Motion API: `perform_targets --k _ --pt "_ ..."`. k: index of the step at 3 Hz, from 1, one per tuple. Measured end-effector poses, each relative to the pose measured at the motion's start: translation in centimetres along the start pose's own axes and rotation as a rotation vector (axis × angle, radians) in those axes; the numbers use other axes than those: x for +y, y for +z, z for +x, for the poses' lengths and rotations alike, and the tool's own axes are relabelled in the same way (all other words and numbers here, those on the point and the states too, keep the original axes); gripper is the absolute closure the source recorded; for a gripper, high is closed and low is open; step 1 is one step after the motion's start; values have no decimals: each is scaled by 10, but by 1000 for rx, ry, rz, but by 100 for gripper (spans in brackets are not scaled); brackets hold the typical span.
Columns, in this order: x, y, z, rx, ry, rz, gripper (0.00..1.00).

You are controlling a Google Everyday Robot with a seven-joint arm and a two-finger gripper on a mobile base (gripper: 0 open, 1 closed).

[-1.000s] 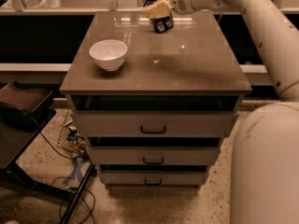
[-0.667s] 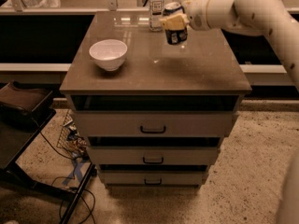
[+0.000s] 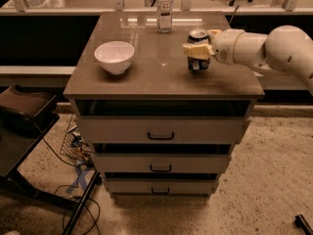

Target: Pick pepsi can from white bowl and place on counter

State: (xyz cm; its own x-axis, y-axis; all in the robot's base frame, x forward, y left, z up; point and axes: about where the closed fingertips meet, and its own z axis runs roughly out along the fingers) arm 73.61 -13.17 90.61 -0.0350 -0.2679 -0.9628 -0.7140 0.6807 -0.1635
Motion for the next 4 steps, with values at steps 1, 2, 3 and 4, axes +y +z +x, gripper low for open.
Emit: perform_targets --k 1,2,3,4 --pt "6 -13 26 -22 31 13 100" --pt "6 -16 25 -25 33 14 83" --pt "6 -16 24 -25 33 14 50" --pt "6 -16 24 -25 33 14 29"
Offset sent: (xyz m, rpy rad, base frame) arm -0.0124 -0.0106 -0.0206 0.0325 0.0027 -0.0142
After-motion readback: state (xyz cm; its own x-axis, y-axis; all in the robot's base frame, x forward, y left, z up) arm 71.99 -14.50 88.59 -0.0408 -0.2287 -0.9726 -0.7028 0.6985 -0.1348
